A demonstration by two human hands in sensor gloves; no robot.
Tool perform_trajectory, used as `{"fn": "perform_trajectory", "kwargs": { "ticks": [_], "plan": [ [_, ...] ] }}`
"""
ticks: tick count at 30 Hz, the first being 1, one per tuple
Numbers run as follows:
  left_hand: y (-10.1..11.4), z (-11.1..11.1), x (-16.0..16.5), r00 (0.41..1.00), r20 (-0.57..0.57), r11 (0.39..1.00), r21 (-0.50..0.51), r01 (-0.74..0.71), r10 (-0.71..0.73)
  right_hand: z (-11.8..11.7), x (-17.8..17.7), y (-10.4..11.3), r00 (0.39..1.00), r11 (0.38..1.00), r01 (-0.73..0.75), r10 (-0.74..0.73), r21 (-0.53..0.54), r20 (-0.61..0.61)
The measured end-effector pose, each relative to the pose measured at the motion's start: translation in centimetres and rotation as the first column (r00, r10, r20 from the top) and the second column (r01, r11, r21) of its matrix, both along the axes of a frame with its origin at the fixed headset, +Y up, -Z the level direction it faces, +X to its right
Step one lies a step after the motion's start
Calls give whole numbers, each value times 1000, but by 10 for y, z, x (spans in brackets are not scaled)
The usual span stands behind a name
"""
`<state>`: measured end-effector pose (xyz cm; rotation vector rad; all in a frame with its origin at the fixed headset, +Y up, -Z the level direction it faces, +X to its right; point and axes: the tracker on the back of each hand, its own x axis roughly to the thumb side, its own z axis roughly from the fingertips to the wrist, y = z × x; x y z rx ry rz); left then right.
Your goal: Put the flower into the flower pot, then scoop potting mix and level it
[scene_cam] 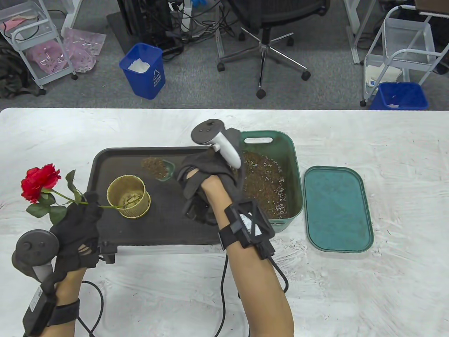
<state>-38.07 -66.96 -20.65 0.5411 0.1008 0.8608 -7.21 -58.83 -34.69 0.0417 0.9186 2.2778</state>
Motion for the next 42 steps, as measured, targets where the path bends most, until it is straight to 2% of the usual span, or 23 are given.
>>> {"fn": "perform_trajectory", "kwargs": {
  "ticks": [6, 11, 16, 20, 23, 29, 34, 38, 42],
  "plan": [
    [1, 1, -1, 1000, -13, 1000, 3, 6, -6, 6, -52, -19, 988, 992, -118, 122, 43, -92],
    [1, 1, -2, 1000, -22, 1000, -1, -1, 1, 15, -82, -22, 951, 943, -266, 291, 201, -104],
    [2, 2, -3, 1000, -25, 1000, -2, 1, -1, 31, -108, -14, 872, 814, -407, 481, 415, -89],
    [2, 2, -3, 1000, -24, 1000, -1, 6, -6, 46, -123, -8, 763, 623, -500, 645, 601, -34],
    [1, 2, -4, 1000, -26, 1000, -3, 0, 0, 54, -128, -5, 715, 548, -524, 699, 652, -13],
    [1, 2, -3, 1000, -21, 1000, -4, -7, 7, 53, -119, 6, 754, 578, -510, 657, 637, 7],
    [3, 2, 0, 1000, -14, 1000, 3, 21, -21, 41, -91, 26, 791, 607, -520, 608, 601, 71],
    [3, 2, 0, 1000, -10, 1000, 4, 27, -27, 35, -44, 52, 840, 651, -513, 514, 560, 173],
    [3, 3, 1, 999, -8, 999, 5, 38, -38, 29, 11, 75, 858, 690, -513, 421, 511, 293]
  ]
}}
